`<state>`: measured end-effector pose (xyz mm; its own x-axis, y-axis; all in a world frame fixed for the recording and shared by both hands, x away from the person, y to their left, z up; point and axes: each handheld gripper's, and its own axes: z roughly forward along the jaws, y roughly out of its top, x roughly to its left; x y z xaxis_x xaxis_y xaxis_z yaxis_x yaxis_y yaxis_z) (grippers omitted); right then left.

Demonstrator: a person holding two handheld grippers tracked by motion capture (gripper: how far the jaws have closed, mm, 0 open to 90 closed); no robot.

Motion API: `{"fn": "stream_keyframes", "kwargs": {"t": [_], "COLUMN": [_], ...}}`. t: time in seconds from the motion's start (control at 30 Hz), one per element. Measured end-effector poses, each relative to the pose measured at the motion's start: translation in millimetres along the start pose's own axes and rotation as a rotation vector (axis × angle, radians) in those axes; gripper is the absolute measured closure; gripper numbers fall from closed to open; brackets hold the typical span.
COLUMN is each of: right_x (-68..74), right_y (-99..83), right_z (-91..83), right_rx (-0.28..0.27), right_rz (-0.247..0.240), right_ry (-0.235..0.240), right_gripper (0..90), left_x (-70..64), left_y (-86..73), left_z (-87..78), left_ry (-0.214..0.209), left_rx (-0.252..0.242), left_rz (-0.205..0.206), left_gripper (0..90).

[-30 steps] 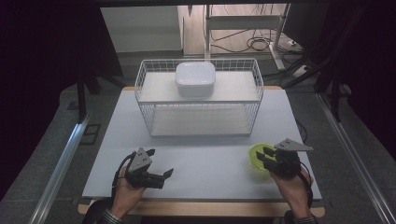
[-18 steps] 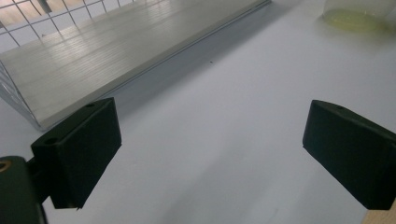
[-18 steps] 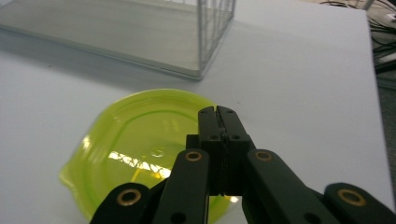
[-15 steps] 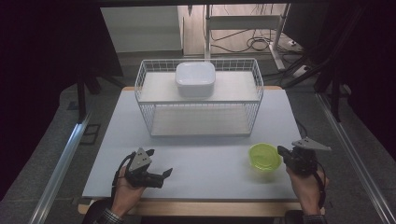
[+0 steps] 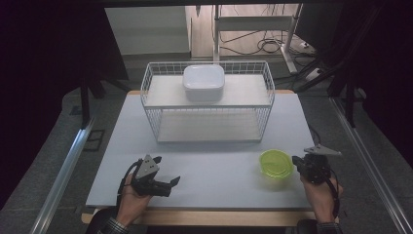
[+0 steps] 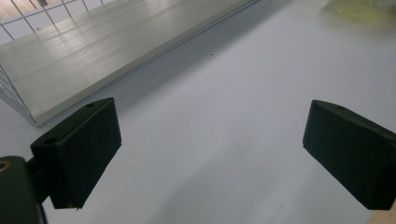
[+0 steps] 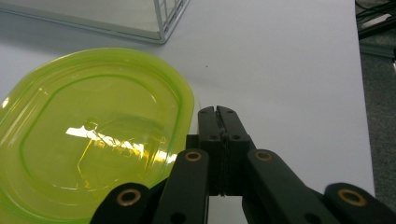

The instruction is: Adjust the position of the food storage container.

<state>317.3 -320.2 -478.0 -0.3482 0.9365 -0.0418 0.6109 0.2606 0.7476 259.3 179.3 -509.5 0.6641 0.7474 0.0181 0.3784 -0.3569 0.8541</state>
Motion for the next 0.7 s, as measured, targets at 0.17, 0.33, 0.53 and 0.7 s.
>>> {"fn": "stream_keyframes", "kwargs": {"t": [0.17, 0.33, 0.53, 0.7], "right_x": [5.4, 15.2, 32.8, 48.4], "right_y": [0.0, 1.4, 3.2, 4.1], "right_z": [3.5, 5.4, 8.1, 9.2], "right_rx": [0.013, 0.016, 0.026, 0.033], "right_rz": [-0.004, 0.003, 0.002, -0.025], "right_ry": [0.008, 0.039, 0.099, 0.141], "right_gripper": [89.7, 89.6, 89.3, 87.5], "left_x": [-0.3, -0.6, -1.0, -1.7], "left_y": [-0.2, -0.2, -0.2, -0.2], "left_z": [0.8, 1.4, 2.0, 2.4], "left_ry": [-0.003, -0.005, -0.006, -0.008], "left_rx": [0.003, 0.006, 0.010, 0.013], "left_rz": [-0.002, -0.002, 0.003, 0.003], "left_gripper": [4.2, 4.2, 4.2, 4.2]}}
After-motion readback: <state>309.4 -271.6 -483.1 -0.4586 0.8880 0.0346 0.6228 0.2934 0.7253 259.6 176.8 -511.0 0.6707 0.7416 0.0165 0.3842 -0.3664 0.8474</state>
